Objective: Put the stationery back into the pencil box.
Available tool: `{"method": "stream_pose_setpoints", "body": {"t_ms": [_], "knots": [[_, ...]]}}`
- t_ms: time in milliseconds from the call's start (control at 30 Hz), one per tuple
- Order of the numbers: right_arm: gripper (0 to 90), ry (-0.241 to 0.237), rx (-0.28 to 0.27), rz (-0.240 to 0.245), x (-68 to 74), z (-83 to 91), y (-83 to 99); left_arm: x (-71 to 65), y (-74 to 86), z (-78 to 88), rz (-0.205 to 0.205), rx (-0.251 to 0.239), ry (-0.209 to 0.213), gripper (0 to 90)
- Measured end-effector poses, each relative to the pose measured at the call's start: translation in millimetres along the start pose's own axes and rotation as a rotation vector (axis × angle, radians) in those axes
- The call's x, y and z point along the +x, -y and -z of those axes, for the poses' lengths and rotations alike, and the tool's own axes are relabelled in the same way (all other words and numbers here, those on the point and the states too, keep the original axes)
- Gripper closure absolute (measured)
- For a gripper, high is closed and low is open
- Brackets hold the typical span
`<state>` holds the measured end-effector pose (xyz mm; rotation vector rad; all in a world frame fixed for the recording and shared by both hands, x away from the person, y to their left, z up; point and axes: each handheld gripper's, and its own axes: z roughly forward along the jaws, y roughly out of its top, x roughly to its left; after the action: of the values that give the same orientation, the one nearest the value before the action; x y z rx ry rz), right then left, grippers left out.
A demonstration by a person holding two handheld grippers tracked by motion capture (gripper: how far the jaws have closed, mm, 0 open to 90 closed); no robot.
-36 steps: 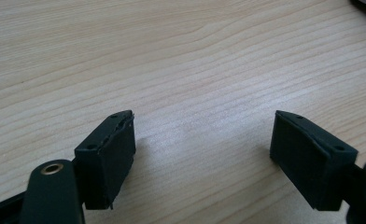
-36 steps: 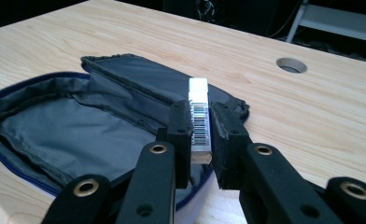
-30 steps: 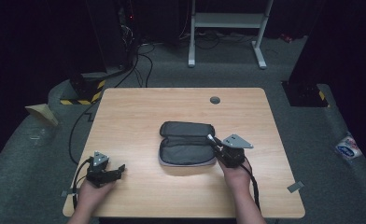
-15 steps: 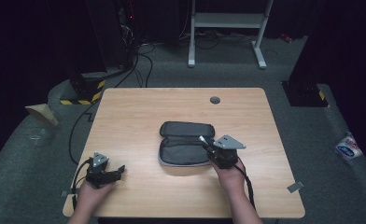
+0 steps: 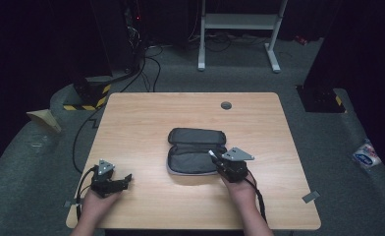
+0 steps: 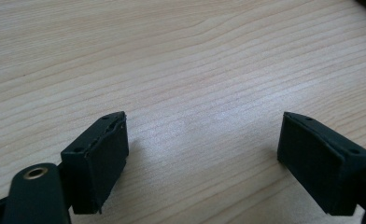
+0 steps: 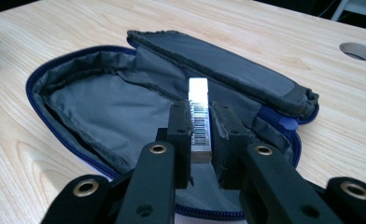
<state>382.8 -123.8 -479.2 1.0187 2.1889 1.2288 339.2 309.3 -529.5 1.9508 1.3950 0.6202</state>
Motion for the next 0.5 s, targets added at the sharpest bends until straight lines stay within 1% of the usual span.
{"method": "stream_pose_setpoints", "body": {"t_ms": [200,333,400,500], "knots": [[78.2,0.015,0.037,-0.017,-2.5,2.2,6.3,0.3,-1.4,-1.3,-0.009,0.001,0.004,16.4],[78.1,0.026,0.065,-0.018,-3.1,-0.9,12.6,0.0,-2.0,-2.2,-0.007,-0.001,0.007,16.4],[78.1,0.032,0.072,-0.008,-2.2,-2.3,13.7,0.0,-2.1,-2.1,-0.008,0.001,0.008,16.4],[78.0,0.031,0.075,-0.016,-1.9,-3.3,14.3,-0.2,-2.0,-2.1,-0.007,0.000,0.006,16.4]]}}
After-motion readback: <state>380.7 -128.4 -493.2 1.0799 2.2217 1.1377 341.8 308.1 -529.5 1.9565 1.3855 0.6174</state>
